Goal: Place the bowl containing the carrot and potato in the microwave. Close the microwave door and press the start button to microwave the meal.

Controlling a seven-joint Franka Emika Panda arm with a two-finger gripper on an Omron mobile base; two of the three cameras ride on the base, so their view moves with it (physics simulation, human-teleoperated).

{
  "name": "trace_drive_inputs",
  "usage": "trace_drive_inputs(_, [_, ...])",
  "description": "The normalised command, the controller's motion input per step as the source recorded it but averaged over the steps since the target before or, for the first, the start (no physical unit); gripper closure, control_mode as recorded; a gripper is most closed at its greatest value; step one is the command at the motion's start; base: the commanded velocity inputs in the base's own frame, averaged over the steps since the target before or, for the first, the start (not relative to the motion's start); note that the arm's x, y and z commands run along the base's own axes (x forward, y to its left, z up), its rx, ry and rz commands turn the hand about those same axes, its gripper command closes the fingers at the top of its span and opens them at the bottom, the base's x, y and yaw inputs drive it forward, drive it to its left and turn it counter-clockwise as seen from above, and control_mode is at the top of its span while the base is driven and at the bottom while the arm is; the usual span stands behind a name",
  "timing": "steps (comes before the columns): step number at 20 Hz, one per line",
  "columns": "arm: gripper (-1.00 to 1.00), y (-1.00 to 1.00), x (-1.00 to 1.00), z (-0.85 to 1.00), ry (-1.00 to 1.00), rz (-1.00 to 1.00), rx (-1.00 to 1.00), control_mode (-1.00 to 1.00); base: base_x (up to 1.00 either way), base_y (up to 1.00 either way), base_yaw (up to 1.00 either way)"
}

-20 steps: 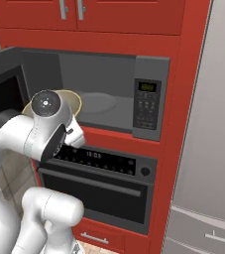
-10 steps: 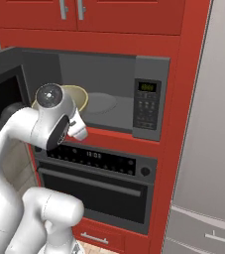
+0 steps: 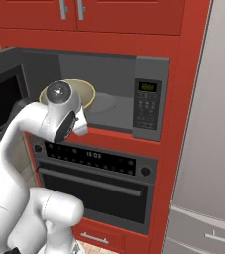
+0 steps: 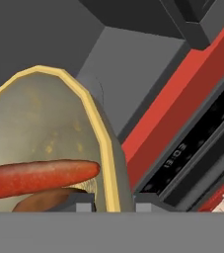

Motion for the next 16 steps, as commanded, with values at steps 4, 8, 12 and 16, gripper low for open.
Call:
trace_drive_inputs(4, [1.00,0.00,0.35,0.00,0.03,-0.03,0.01,-1.00,0.00,0.00,0.00])
trace_drive_inputs(8, [1.00,0.00,0.40,0.00,0.04,0.00,0.00,-1.00,0.00,0.00,0.00])
trace_drive_inputs(12, [1.00,0.00,0.37,0.00,0.00,0.00,0.00,-1.00,0.00,0.00,0.00])
trace_drive_inputs(16, [1.00,0.00,0.39,-0.01,0.00,0.00,0.00,-1.00,0.00,0.00,0.00])
